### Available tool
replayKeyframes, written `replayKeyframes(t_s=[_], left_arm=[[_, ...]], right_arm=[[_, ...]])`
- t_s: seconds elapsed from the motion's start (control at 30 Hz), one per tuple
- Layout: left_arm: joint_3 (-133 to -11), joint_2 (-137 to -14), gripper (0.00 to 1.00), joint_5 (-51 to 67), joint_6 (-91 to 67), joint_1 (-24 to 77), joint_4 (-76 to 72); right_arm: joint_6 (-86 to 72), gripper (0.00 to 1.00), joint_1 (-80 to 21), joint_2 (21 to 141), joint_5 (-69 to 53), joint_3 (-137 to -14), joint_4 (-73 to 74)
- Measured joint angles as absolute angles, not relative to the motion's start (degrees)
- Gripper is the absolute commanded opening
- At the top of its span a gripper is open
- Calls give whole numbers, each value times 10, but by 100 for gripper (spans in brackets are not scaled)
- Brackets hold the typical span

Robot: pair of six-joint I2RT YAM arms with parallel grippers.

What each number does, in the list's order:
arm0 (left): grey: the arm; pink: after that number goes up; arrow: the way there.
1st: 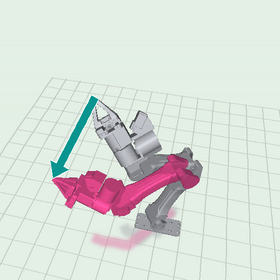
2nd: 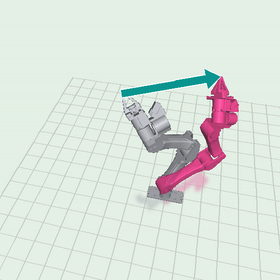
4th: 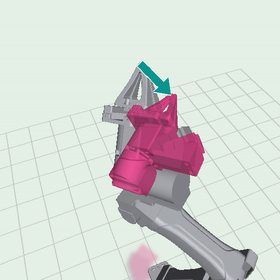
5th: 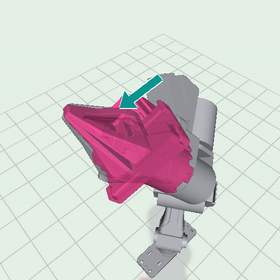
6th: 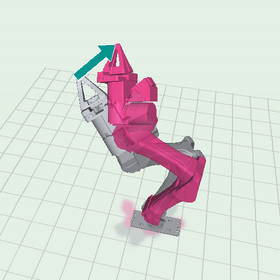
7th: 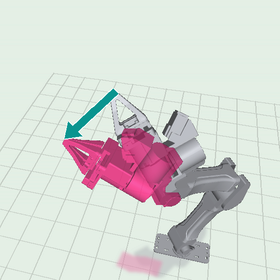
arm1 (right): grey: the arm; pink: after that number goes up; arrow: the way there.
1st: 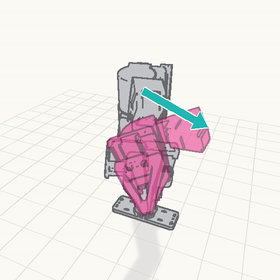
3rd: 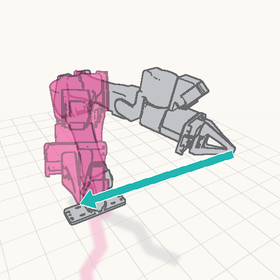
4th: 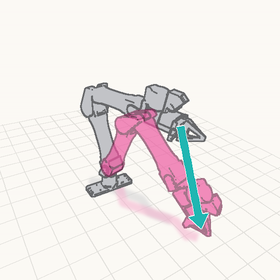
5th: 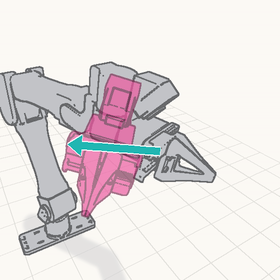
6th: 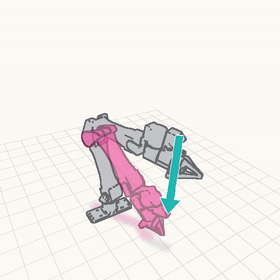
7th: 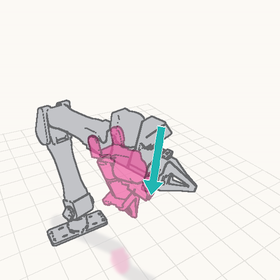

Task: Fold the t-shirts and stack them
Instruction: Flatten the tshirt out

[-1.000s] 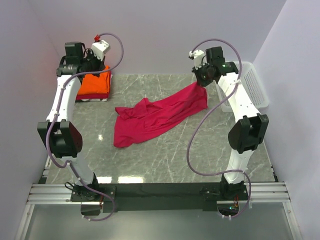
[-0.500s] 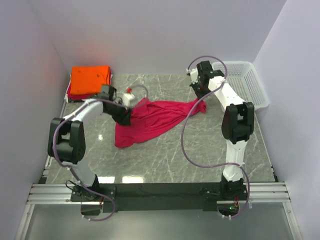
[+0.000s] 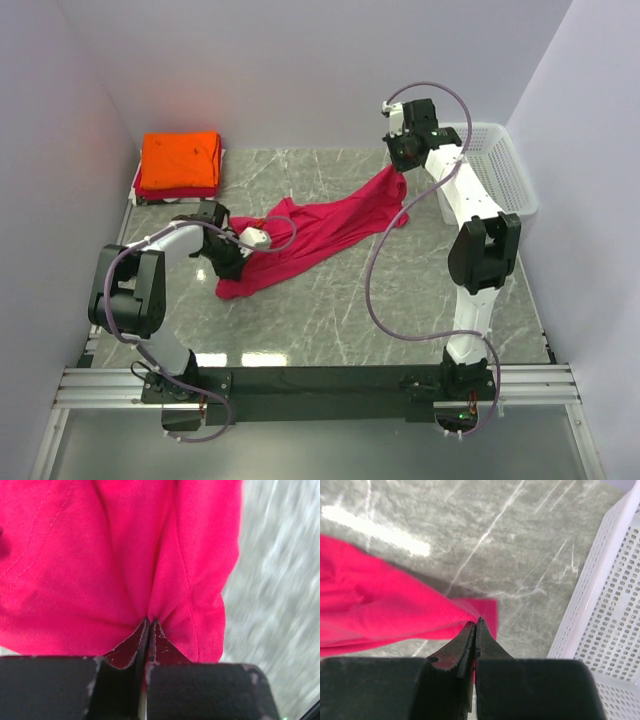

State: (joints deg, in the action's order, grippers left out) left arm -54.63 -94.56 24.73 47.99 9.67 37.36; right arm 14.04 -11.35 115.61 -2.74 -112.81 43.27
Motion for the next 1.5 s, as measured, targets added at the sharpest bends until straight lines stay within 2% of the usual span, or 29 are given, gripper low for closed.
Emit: replayKeyframes(t_s=[0.2,0.4,0.5,0.53,0.57,0.63,0.8,0.9,1.0,1.07,1.23,1.5], left_arm=[[-548,-939,3,241,625,16,459],[-556,-937,10,238,695,5,508],[-576,-944,16,240,696,4,520],[-583,-947,17,240,696,4,520],[-589,-950,19,240,694,4,519],[-597,-954,23,241,692,4,520],[-606,-959,29,244,674,3,520],[-608,-960,33,247,663,3,519],[-611,-960,35,248,653,3,518],[-613,-961,36,249,648,3,517],[-614,-961,39,253,637,3,513],[-614,-961,40,257,628,3,500]], right_arm=[[126,0,-114,1162,-30,-1148,447],[131,0,-115,1281,-27,-1222,452],[129,32,-115,1359,-23,-1251,449],[131,49,-115,1377,-21,-1252,450],[127,57,-117,1395,-17,-1254,455],[133,66,-117,1406,-14,-1252,463],[147,64,-113,1317,-25,-1171,456],[159,52,-110,1225,-59,-1111,474],[162,47,-110,1179,-111,-1117,500],[160,47,-110,1175,-142,-1133,518],[137,58,-110,1210,-195,-1126,540],[100,59,-110,1261,-205,-1067,551]])
